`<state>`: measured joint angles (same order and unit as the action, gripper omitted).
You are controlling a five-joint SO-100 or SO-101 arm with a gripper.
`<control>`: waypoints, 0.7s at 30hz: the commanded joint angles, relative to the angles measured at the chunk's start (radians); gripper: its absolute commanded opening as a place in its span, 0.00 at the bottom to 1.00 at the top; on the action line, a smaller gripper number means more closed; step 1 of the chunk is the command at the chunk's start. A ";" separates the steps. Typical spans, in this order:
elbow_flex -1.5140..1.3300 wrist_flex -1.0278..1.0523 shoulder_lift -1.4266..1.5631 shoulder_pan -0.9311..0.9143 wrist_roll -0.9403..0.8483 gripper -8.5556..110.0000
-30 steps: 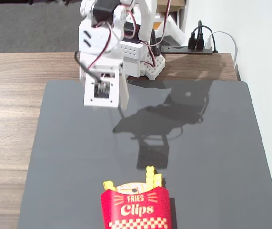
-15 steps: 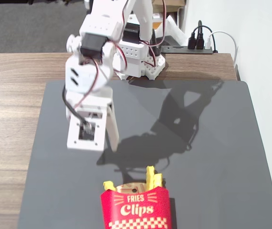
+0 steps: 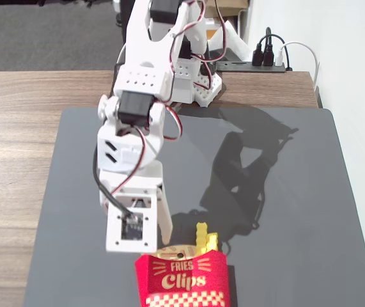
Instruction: Grab a fry
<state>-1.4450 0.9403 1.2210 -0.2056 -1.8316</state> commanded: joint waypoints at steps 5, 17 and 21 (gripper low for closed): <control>0.141 -0.008 -0.077 0.035 0.017 0.28; 0.184 -0.003 -0.121 0.043 0.029 0.18; 0.184 0.003 -0.121 0.044 0.032 0.14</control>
<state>-1.3070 0.9403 1.0922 -0.1549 -1.8040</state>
